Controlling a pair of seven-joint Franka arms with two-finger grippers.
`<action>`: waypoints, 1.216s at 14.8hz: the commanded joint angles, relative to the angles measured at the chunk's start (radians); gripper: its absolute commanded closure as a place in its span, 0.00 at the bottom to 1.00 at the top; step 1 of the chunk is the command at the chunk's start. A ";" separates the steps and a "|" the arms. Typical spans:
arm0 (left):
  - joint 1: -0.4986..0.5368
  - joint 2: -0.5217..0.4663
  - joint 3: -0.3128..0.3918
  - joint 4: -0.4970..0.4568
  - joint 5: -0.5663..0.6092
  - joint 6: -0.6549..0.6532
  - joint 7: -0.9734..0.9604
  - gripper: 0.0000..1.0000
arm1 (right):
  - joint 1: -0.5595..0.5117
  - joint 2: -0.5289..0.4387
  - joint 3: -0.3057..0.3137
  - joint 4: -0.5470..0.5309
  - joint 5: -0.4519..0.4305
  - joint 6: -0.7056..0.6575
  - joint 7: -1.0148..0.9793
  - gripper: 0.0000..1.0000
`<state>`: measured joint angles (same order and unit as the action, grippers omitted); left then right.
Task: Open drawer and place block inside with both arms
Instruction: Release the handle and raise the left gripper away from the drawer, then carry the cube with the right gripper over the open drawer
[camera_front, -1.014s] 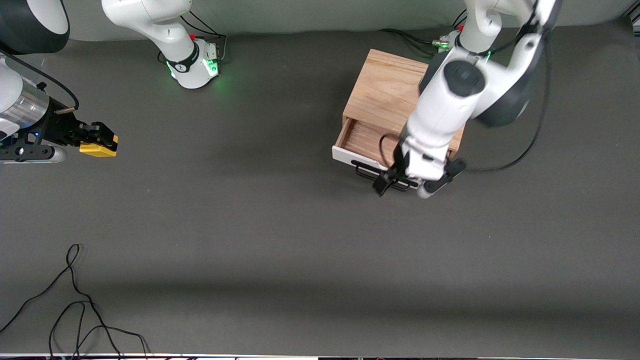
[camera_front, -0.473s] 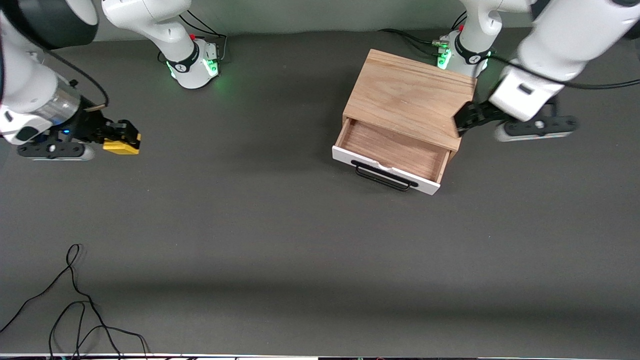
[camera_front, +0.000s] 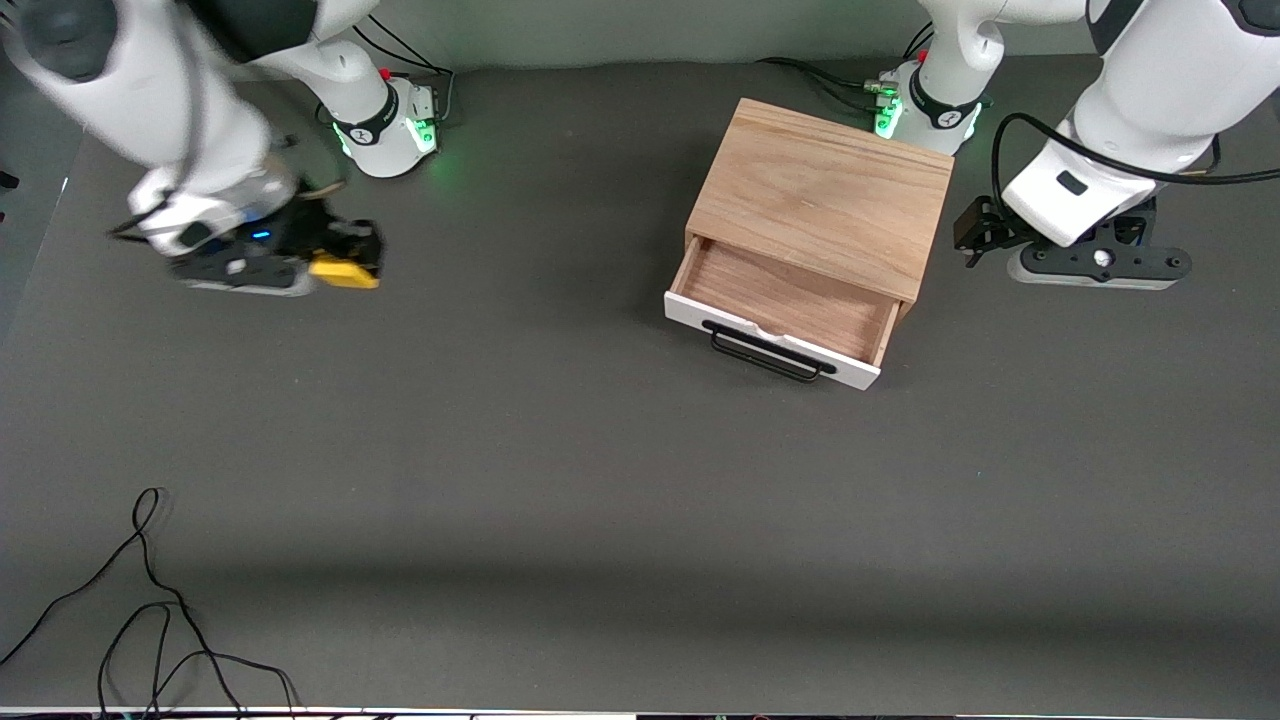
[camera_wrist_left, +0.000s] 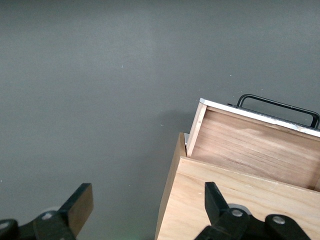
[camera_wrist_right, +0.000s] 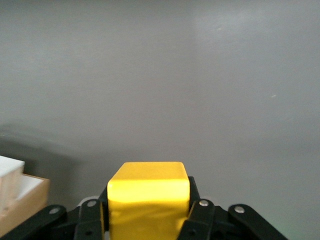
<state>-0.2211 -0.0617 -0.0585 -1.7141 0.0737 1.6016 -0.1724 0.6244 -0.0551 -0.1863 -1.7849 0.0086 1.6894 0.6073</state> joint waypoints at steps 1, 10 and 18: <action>0.000 0.017 0.032 0.039 0.017 -0.049 0.025 0.01 | 0.136 0.150 -0.010 0.169 0.004 -0.008 0.202 0.64; 0.266 0.020 -0.109 0.065 -0.032 -0.063 0.082 0.01 | 0.374 0.627 -0.002 0.658 0.068 -0.004 0.670 0.65; 0.269 0.051 -0.109 0.096 -0.017 -0.069 0.068 0.01 | 0.386 0.833 0.071 0.779 0.060 0.174 0.853 0.65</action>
<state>0.0311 -0.0273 -0.1544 -1.6530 0.0522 1.5581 -0.1045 1.0087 0.7298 -0.1141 -1.0619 0.0605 1.8535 1.4300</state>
